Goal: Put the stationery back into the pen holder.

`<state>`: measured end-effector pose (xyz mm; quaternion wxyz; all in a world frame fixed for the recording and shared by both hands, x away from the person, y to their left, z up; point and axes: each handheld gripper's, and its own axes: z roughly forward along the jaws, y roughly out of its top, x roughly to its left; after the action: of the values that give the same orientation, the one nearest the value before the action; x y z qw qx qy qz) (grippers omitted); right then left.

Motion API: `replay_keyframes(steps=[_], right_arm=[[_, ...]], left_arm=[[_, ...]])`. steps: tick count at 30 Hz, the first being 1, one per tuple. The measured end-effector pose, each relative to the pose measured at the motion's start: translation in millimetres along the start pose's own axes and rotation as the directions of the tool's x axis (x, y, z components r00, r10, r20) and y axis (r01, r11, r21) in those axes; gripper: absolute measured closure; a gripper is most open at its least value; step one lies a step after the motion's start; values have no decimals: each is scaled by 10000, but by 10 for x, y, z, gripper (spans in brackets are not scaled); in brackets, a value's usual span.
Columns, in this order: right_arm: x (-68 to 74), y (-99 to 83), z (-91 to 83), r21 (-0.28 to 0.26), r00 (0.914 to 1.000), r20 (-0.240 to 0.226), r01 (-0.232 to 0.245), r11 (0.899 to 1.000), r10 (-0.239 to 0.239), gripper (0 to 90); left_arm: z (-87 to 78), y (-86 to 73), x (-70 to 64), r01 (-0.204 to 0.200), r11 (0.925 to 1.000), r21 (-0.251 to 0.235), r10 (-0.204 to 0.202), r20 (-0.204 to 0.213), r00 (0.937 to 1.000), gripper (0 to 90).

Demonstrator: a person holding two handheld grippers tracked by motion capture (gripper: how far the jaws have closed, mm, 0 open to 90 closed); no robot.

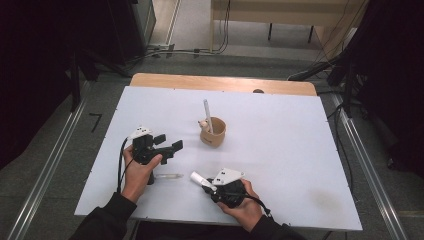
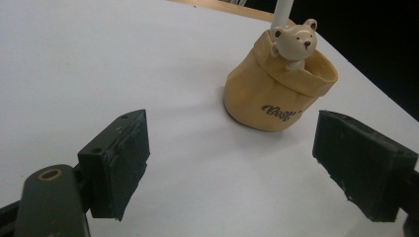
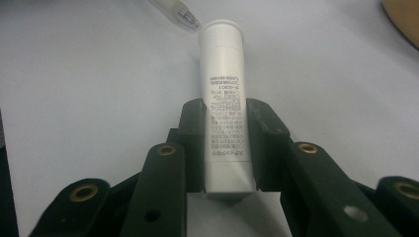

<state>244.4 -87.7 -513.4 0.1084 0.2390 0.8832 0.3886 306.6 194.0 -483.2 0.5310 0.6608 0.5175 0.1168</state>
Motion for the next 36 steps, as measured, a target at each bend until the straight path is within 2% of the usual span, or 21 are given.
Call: replay_keyframes(steps=[5,13,18,26,29,36], right_arm=[[-71,18,-46,-305,9994,-3,-343,9989,343,690],[-223,110,-220,-1159,9962,505,-651,9911,713,690],[-313,165,-294,-1488,9942,736,-671,9866,787,690],[-428,239,-345,-1885,9904,993,-757,9792,957,690],[-454,267,-341,-1936,9899,1048,-737,9783,953,690],[-499,307,-326,-2098,9885,1182,-679,9754,942,690]], left_arm=[[9,-1,-30,14,10000,56,-15,159,9999,156],[40,4,-152,71,9998,211,-86,764,9970,156],[90,1,-248,-104,9994,339,69,1011,9949,156],[163,23,-332,-67,9991,427,9,1346,9909,157],[193,32,-360,132,9987,485,-207,1574,9873,162],[264,55,-376,923,9937,628,-1040,2194,9701,198]])
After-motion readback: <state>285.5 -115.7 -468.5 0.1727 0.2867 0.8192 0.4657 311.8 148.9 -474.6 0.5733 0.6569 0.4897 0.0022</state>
